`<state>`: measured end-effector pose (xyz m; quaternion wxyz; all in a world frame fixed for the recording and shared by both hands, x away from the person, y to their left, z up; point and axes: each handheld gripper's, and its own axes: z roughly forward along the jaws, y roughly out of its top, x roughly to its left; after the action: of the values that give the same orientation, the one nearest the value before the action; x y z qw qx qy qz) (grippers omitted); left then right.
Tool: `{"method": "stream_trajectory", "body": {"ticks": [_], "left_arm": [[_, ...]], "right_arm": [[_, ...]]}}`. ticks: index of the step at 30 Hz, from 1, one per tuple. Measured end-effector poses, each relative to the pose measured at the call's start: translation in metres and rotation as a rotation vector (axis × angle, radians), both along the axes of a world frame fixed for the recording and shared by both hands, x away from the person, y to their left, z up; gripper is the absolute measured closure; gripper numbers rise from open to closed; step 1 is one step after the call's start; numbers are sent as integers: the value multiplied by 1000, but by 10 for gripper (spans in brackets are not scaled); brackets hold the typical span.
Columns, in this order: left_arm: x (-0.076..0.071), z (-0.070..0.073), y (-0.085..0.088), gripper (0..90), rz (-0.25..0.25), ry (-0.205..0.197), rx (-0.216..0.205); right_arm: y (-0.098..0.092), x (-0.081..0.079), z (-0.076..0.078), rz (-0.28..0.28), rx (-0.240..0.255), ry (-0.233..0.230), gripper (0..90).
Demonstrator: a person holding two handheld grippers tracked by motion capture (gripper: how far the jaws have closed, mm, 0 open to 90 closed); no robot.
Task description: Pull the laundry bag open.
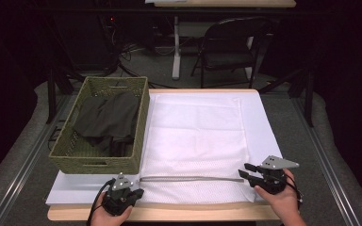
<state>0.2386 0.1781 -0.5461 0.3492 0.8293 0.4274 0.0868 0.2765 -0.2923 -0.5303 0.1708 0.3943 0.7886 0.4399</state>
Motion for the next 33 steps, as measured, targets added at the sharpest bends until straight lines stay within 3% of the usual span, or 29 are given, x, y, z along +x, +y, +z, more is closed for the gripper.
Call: {"method": "stream_trajectory", "body": {"ticks": [5,12,23,33], "left_arm": [[0,4,6,827,10,-4,-52],[3,7,11,712,47,-37,-90],[9,8,16,620,92,-61,-96],[11,12,16,576,92,-82,-105]], "right_arm": [[2,3,4,18,0,5,665],[14,9,12,60,-18,-5,698],[48,24,16,134,-35,-24,713],[70,35,14,180,-38,-15,683]]}}
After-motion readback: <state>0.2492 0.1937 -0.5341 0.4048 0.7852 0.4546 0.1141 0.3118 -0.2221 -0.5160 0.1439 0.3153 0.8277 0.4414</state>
